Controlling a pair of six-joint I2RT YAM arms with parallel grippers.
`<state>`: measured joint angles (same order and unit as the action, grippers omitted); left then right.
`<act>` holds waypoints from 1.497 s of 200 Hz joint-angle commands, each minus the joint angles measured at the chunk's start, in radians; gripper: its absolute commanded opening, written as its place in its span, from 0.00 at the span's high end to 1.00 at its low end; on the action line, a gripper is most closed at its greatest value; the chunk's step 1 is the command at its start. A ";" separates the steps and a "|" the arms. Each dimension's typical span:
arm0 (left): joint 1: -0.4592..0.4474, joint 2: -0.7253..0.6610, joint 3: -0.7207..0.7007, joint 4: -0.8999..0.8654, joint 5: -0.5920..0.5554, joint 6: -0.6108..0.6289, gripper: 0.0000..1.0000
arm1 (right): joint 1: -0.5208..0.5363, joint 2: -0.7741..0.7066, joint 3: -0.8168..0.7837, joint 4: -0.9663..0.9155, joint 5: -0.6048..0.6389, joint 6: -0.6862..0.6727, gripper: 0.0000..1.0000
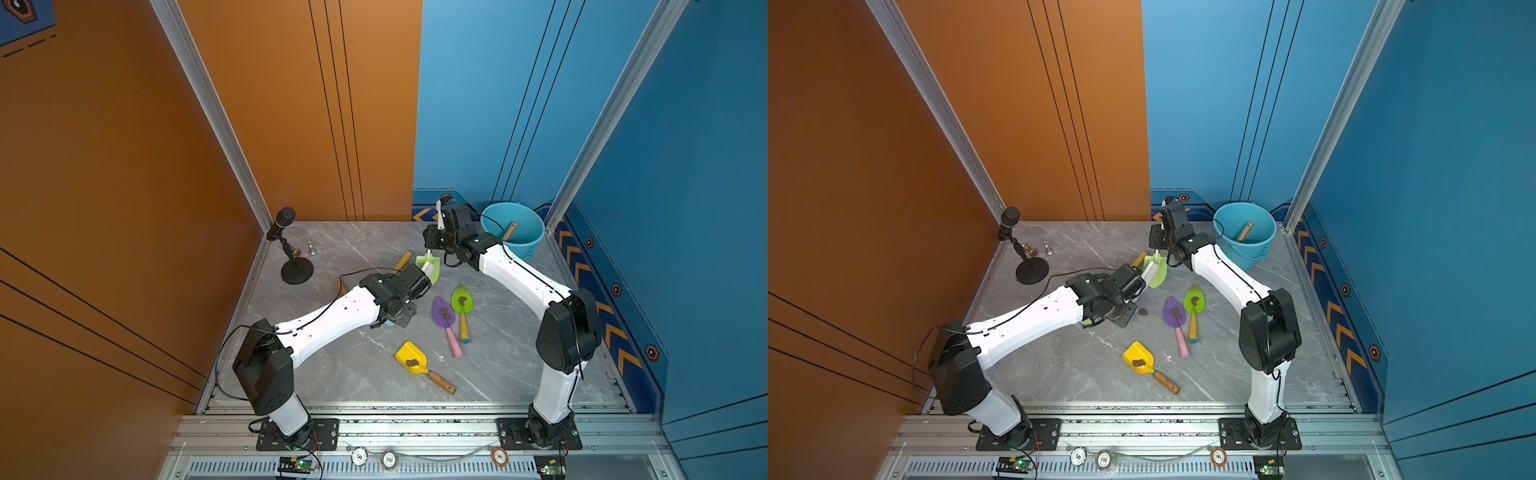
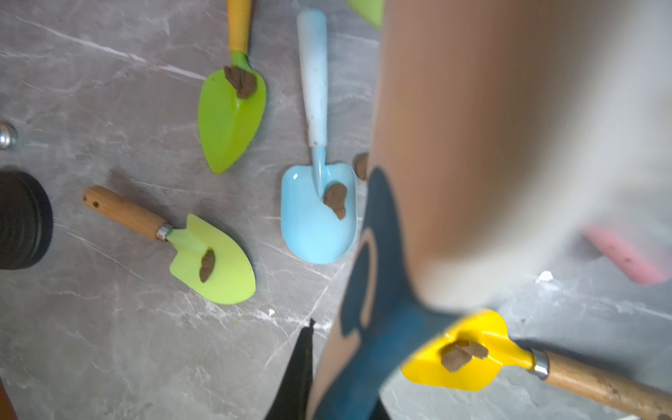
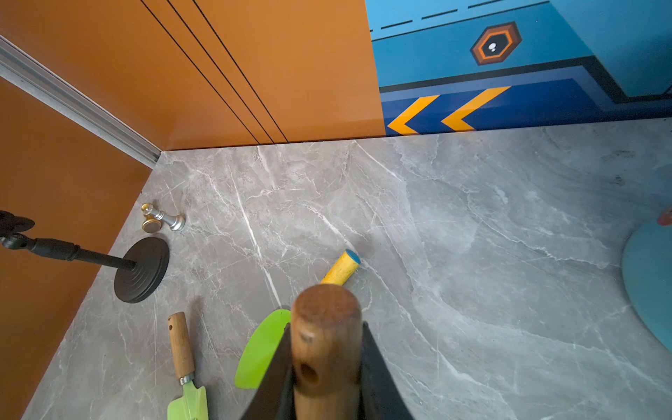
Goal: Brush the soil off the hand trowel and place it into the bucket
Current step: Brush off the soil from the hand trowel.
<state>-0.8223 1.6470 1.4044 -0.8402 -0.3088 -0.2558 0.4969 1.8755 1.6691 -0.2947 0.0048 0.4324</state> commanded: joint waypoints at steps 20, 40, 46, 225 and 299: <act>0.032 0.096 0.029 0.032 -0.022 0.096 1.00 | 0.008 -0.025 0.030 -0.003 0.010 -0.024 0.86; 0.000 0.101 -0.014 0.031 -0.003 0.087 1.00 | 0.003 -0.026 0.044 -0.005 0.009 -0.027 0.86; -0.015 0.096 -0.030 0.030 0.006 0.082 1.00 | 0.001 -0.023 0.051 -0.007 0.007 -0.030 0.86; -0.035 0.131 0.058 -0.030 -0.111 0.186 1.00 | -0.013 -0.075 0.116 -0.053 -0.047 -0.104 0.85; 0.090 -0.111 0.069 -0.041 0.354 0.092 1.00 | -0.123 -0.025 0.276 -0.018 -0.272 -0.118 0.84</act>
<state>-0.8547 1.6600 1.4246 -0.8879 -0.1940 -0.0990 0.3969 1.8519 1.9224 -0.3656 -0.1188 0.3290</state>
